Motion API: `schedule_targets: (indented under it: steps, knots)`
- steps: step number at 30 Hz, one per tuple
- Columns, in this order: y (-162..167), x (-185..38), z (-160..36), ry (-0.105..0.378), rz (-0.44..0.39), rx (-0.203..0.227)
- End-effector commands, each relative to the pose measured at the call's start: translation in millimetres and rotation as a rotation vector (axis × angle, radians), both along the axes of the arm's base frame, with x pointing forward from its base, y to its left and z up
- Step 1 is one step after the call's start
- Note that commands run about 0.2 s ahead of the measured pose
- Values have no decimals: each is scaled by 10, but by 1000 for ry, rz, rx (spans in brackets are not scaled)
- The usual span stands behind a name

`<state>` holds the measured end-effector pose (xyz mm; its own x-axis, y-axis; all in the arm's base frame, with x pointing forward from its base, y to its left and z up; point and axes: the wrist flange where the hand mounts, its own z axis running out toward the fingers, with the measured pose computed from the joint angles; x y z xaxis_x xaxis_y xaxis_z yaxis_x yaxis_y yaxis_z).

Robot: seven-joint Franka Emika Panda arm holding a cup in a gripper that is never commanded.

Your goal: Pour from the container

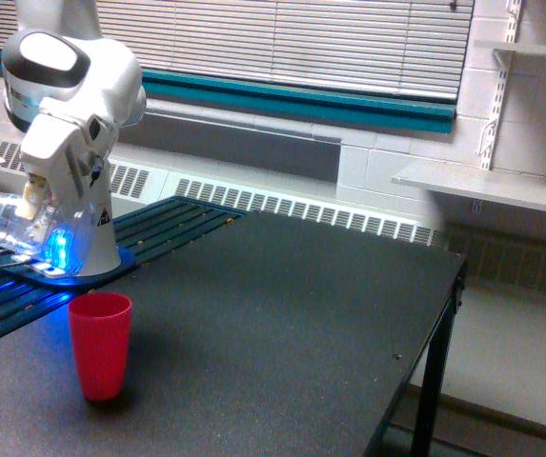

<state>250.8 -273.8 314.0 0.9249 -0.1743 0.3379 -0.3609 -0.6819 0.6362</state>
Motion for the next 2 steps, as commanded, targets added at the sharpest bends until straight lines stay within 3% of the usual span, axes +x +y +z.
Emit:
schedule_targets:
  steps: [1,2]
  knots:
    - [26,222,286,-65,24,4]
    - [27,238,313,-72,20,8]
